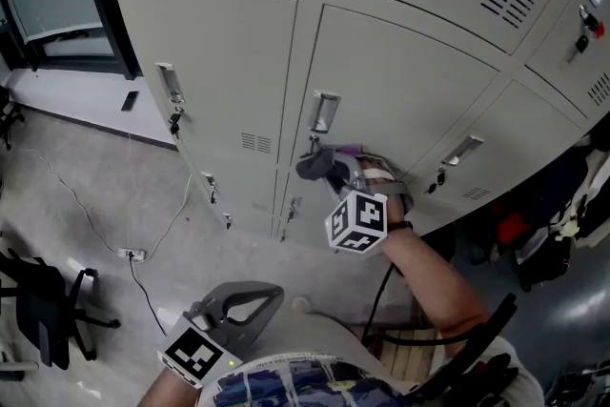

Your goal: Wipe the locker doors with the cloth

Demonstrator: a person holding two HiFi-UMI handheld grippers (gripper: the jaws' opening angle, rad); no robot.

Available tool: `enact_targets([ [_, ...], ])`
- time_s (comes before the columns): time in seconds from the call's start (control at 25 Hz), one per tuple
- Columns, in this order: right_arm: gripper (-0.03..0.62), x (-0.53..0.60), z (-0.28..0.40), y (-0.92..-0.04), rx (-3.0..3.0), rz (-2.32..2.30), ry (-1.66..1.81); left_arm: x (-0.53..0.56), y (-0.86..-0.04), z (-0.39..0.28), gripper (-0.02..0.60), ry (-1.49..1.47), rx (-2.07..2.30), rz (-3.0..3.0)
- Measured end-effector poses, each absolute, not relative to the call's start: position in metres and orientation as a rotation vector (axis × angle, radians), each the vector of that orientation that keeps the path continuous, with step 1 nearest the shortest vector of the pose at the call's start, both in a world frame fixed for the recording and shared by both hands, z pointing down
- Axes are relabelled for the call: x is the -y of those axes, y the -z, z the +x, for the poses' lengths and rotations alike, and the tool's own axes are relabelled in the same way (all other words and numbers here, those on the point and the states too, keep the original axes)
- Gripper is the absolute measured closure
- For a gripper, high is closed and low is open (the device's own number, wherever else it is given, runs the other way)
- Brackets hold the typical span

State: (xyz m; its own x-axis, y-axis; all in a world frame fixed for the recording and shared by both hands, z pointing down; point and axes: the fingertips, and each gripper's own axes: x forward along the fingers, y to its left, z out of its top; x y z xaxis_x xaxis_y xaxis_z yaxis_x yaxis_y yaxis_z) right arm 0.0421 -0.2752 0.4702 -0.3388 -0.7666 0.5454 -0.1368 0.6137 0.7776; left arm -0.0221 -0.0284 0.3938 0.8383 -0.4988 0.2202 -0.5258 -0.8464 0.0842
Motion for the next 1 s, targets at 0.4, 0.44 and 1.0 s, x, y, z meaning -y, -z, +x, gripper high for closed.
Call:
enact_targets([
  [0.4, 0.482, 0.274, 0.043, -0.555, 1.816, 0.614, 0.642, 0.029, -0.395, -0.024, 0.578, -0.298, 0.829, 2.863],
  [0.44, 0.482, 0.274, 0.044, -0.561, 1.815, 0.604, 0.628, 0.029, -0.395, -0.024, 0.578, -0.297, 0.831, 2.865],
  [1.0, 0.48, 0.243, 0.059, -0.459, 1.832, 0.639, 0.662, 0.03, -0.392, -0.027, 0.578, -0.259, 0.811, 2.876],
])
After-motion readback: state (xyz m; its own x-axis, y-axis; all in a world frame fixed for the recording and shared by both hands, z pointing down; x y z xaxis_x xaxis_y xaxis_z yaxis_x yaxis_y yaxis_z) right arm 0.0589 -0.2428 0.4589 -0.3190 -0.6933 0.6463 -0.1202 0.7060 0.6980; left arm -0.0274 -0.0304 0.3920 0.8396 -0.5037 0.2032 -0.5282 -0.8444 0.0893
